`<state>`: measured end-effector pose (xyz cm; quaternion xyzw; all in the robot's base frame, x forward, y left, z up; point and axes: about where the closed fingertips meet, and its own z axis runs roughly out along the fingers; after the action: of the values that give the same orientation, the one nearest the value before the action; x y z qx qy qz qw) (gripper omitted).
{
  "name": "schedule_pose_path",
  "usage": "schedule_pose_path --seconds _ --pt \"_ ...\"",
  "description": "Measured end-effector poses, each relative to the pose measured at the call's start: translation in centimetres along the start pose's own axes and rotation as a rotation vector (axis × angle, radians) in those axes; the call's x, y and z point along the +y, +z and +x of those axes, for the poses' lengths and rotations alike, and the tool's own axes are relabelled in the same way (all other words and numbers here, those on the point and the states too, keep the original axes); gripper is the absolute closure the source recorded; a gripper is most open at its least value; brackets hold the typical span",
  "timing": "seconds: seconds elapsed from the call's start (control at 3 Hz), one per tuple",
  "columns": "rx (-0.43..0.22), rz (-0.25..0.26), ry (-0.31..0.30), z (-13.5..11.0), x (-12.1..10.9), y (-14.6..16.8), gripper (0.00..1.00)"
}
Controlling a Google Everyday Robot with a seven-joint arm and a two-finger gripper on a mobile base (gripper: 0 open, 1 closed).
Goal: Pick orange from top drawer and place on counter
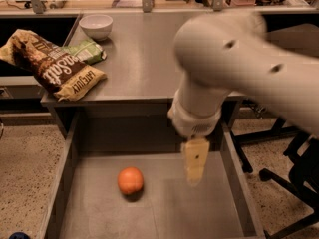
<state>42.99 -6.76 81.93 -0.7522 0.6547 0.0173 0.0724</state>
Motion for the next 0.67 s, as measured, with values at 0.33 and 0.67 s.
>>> schedule_pose_path --seconds 0.33,0.67 --pt "0.036 -0.093 -0.018 0.7 2.8 3.7 0.0" --pt "0.002 -0.089 -0.062 -0.6 2.0 3.8 0.0"
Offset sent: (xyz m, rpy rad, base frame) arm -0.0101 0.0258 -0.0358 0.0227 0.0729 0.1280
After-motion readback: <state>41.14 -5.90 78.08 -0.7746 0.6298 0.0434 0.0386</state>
